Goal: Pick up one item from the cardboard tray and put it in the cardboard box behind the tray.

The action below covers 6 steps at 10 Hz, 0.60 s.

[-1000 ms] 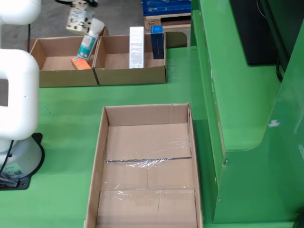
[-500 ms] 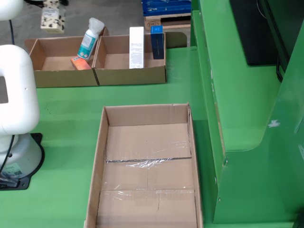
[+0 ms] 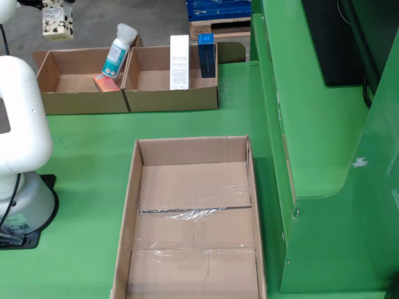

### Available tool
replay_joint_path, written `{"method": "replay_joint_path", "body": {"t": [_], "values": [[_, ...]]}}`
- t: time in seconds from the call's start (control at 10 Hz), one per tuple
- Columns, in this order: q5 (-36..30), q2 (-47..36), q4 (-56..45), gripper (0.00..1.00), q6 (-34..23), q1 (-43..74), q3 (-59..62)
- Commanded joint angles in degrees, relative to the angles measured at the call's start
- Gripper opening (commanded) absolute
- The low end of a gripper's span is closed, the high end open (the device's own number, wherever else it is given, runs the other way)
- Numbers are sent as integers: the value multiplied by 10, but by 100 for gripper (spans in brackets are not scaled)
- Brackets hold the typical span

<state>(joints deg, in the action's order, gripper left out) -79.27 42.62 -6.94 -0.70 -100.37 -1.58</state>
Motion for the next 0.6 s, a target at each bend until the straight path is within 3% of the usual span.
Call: {"method": "replay_joint_path", "body": {"t": [0.0, 0.3, 0.4, 0.5], "values": [[248, 20, 32, 0, -88, -58, 16], [272, 88, 190, 0, -165, -20, 16], [260, 152, 341, 0, -225, 1, 16], [248, 177, 359, 0, -222, 18, 16]]}}
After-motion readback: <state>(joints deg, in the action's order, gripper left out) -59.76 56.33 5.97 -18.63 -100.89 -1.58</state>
